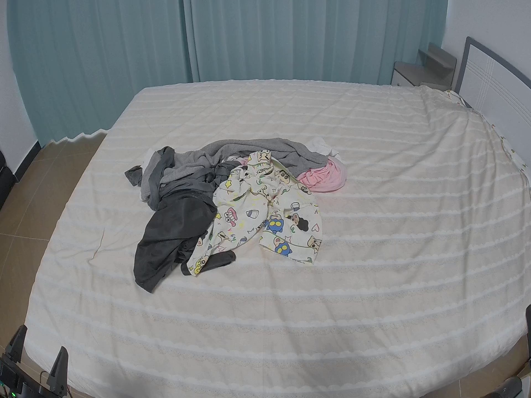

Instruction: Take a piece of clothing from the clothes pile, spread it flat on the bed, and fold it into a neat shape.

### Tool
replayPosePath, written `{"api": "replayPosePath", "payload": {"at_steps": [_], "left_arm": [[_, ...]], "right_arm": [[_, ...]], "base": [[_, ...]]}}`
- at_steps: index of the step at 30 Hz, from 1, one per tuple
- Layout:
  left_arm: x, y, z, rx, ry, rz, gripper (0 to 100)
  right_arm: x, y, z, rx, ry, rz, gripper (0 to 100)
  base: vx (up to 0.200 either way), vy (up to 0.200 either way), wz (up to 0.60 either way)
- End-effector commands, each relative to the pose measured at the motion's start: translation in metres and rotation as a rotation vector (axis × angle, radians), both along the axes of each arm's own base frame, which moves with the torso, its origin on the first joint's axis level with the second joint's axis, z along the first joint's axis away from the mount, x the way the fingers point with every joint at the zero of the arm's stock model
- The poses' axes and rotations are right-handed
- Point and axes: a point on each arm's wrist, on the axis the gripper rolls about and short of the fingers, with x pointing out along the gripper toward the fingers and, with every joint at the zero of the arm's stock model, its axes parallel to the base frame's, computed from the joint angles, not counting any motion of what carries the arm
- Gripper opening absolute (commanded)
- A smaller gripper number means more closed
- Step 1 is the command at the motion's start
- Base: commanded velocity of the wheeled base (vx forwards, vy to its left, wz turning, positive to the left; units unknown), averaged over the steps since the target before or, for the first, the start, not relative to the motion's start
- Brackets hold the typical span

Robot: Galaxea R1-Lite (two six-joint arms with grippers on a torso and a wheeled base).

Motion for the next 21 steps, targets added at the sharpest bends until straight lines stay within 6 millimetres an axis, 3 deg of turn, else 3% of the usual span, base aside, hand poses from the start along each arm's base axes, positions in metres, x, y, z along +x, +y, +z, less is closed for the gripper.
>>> {"api": "replayPosePath", "payload": {"at_steps": [1,3,7,8,9,10,15,21], "left_arm": [[0.000,0.000,-0.004,0.000,0.003,0.000,100],[0.000,0.000,-0.004,0.000,0.003,0.000,100],[0.000,0.000,-0.004,0.000,0.003,0.000,100],[0.000,0.000,-0.004,0.000,0.003,0.000,100],[0.000,0.000,-0.004,0.000,0.003,0.000,100],[0.000,0.000,-0.004,0.000,0.003,0.000,100],[0.000,0.000,-0.004,0.007,0.005,0.000,100],[0.000,0.000,-0.004,0.011,0.005,-0.001,100]], "right_arm": [[0.069,0.007,0.038,-0.004,0.290,0.197,100],[0.077,0.009,0.035,-0.003,0.314,0.230,100],[0.121,0.020,0.019,0.061,0.458,0.291,100],[0.121,0.020,0.019,0.061,0.458,0.291,100],[0.141,0.026,0.017,0.091,0.495,0.310,100],[0.141,0.026,0.017,0.091,0.495,0.310,100],[0.203,0.059,-0.002,0.174,0.633,0.386,100],[0.252,0.090,-0.025,0.262,0.700,0.404,100]], "base": [[0.000,0.000,0.00],[0.000,0.000,0.00],[0.000,0.000,0.00],[0.000,0.000,0.00],[0.000,0.000,0.00],[0.000,0.000,0.00],[0.000,0.000,0.00],[0.000,0.000,0.00]]}}
